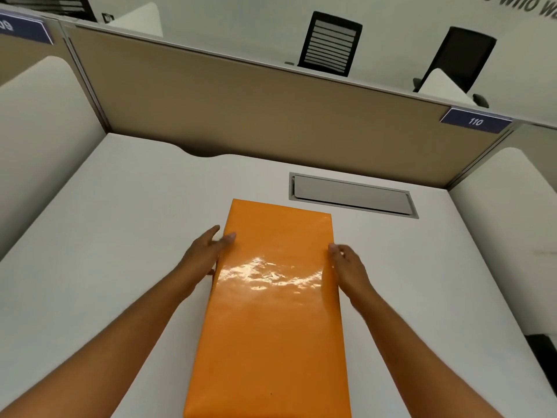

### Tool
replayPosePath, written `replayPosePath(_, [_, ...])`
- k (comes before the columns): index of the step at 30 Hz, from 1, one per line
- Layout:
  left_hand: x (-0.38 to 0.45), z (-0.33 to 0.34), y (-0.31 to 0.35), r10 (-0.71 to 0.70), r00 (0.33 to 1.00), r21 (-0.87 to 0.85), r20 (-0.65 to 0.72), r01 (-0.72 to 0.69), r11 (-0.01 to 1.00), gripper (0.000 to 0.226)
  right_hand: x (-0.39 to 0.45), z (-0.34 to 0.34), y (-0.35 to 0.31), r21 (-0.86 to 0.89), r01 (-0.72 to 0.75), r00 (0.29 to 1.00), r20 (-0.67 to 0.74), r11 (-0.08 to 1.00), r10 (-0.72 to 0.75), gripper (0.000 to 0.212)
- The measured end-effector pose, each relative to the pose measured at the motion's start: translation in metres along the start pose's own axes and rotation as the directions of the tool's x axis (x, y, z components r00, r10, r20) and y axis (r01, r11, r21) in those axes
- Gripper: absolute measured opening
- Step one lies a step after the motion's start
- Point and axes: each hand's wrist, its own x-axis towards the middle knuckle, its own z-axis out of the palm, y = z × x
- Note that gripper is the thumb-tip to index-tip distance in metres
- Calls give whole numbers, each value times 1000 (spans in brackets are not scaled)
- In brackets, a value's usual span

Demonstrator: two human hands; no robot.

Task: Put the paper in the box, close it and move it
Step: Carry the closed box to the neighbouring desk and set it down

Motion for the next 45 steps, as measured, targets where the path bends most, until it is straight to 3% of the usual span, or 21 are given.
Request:
replayPosePath(4, [-65, 2, -44, -63, 998, 36, 19, 62, 997, 99, -83, 16, 35, -36, -8, 1000, 24, 999, 9, 66])
replayPosePath(7, [-92, 16, -63, -31, 998, 41, 50, 28, 999, 91, -117, 30, 45, -69, 10, 1000, 12, 998, -9, 75])
replayPosePath(11, [-99, 30, -69, 15, 998, 89, -57, -10, 996, 73, -120, 32, 40, -49, 1, 1000, -11, 999, -2, 71])
replayPosePath(16, [-104, 29, -67, -57, 994, 129, -92, 69, 989, 89, -118, 24, 43, 39, -43, 997, 66, 998, 40, 74])
replayPosePath(22, [-109, 20, -62, -213, 977, -49, 34, 214, 976, 88, -132, 18, 51, 122, -94, 988, 134, 988, 77, 103])
replayPosePath(28, [-117, 10, -61, -167, 986, -36, 17, 168, 985, 92, -136, 28, 31, 77, -60, 989, 140, 995, 48, 116])
replayPosePath(31, [-107, -21, -55, -147, 989, -34, -24, 146, 989, 93, -131, 47, 7, 88, -18, 985, 170, 996, 2, 116])
replayPosePath(36, [-77, -130, -42, -111, 990, -75, -92, 104, 992, 82, -122, 129, -64, 113, 84, 977, 186, 990, -104, 112])
replayPosePath(40, [-65, -157, -35, -88, 992, -83, -91, 81, 993, 76, -112, 147, -82, 136, 133, 967, 200, 982, -159, 107])
replayPosePath(45, [-27, -263, -26, -80, 994, -86, -79, 73, 994, 77, -103, 232, -153, 139, 170, 961, 195, 976, -195, 103])
